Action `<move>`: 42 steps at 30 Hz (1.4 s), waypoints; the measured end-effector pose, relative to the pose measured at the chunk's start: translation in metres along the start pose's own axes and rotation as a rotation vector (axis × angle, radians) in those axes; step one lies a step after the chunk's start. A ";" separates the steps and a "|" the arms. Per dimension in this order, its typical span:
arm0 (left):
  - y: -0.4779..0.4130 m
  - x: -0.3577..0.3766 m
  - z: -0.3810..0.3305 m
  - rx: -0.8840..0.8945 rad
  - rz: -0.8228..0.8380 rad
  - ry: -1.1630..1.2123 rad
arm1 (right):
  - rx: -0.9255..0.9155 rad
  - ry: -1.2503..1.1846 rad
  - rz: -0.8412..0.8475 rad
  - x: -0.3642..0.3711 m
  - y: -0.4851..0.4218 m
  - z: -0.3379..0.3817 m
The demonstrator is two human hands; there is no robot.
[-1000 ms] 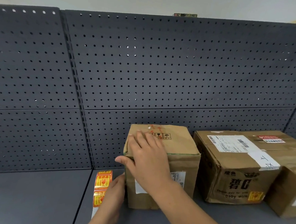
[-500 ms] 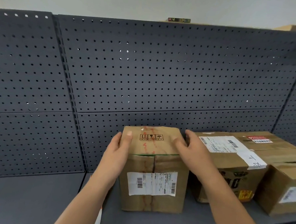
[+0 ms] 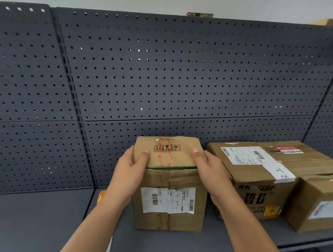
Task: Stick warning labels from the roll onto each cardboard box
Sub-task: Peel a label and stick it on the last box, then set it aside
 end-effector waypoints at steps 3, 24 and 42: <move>0.001 0.000 -0.002 -0.011 0.007 0.009 | 0.010 -0.032 -0.024 0.002 0.002 0.002; 0.031 -0.019 0.056 -0.188 -0.184 0.522 | -0.495 0.617 -0.211 0.048 0.062 0.082; 0.057 -0.013 0.120 -0.364 -0.134 0.088 | -0.598 1.033 -0.096 0.133 0.041 0.040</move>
Point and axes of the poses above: each hand's wrist, its own y-axis away from the middle knuckle, its own x-axis out of the palm, z = x × y, the point moved 5 cm from there along -y, towards the middle knuckle, and after that the axes turned 13 degrees about x, right-handed, at the moved point
